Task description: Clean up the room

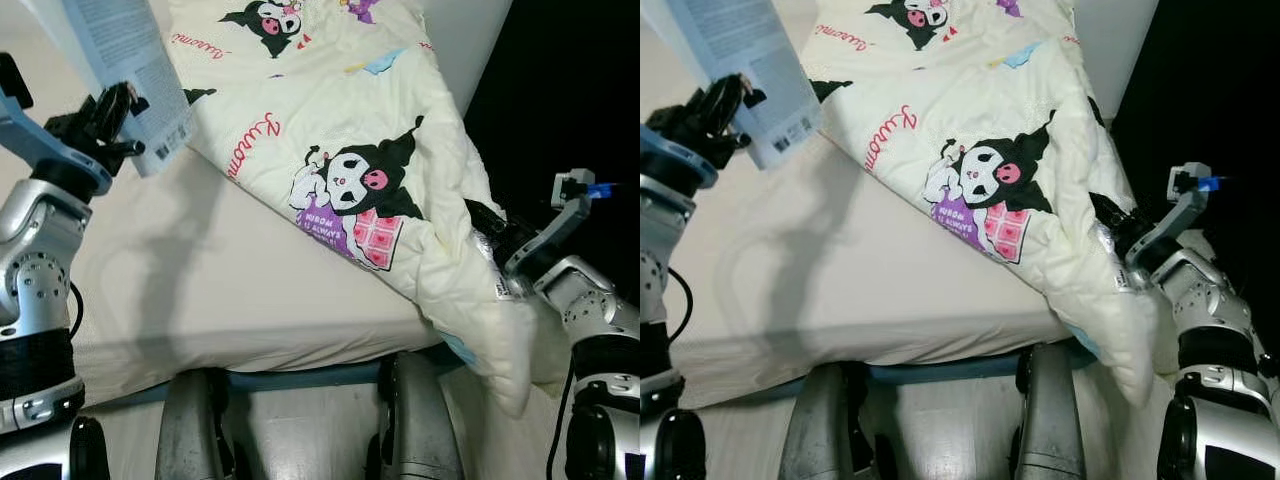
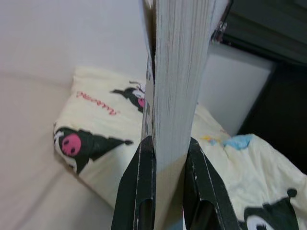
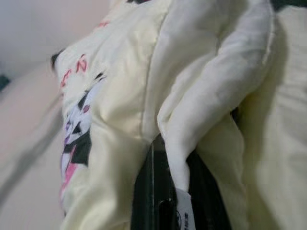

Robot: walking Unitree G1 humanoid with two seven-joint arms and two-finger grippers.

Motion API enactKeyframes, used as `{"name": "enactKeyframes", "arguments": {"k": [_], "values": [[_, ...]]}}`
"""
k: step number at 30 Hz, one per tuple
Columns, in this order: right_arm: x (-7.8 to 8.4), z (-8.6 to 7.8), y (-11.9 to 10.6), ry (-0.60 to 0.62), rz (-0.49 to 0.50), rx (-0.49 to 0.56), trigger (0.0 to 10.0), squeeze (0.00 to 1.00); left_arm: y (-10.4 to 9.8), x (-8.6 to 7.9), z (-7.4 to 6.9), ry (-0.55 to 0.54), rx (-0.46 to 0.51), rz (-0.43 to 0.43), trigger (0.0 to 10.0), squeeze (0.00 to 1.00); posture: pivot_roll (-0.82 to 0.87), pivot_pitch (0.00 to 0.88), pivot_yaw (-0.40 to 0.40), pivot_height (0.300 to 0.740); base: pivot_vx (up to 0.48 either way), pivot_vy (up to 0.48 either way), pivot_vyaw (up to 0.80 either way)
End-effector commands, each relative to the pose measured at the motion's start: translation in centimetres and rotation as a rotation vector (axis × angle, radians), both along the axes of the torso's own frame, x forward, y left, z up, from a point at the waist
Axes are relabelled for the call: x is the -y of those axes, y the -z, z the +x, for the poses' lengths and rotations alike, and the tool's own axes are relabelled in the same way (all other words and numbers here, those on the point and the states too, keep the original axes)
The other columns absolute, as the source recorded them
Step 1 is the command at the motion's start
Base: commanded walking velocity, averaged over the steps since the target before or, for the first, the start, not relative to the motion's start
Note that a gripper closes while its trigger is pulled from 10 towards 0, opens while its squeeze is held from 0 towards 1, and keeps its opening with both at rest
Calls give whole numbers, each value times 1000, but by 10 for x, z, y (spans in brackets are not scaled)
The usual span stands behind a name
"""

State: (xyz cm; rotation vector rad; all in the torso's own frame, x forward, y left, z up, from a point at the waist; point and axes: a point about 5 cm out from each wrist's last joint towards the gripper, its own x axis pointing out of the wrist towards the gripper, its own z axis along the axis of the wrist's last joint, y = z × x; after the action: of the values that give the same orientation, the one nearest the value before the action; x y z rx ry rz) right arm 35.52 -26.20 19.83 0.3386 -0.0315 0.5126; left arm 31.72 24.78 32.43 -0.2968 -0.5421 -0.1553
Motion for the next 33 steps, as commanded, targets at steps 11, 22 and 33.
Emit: {"name": "enactKeyframes", "arguments": {"k": [11,22,33], "values": [[-125,-47,37,-667,-349,32,0,0,-20,-17,-5,-127,116,-15,0,0,-18,180,-47,485,0,0,0],[-144,-115,151,-1083,-892,-233,0,0,-10,-2,2,-128,124,-8,0,0,-35,117,-70,485,0,0,0],[-104,-109,173,-949,-1212,-329,10000,0,-1,7,9,-134,123,17,0,0,-45,90,-78,485,0,0,0]]}}
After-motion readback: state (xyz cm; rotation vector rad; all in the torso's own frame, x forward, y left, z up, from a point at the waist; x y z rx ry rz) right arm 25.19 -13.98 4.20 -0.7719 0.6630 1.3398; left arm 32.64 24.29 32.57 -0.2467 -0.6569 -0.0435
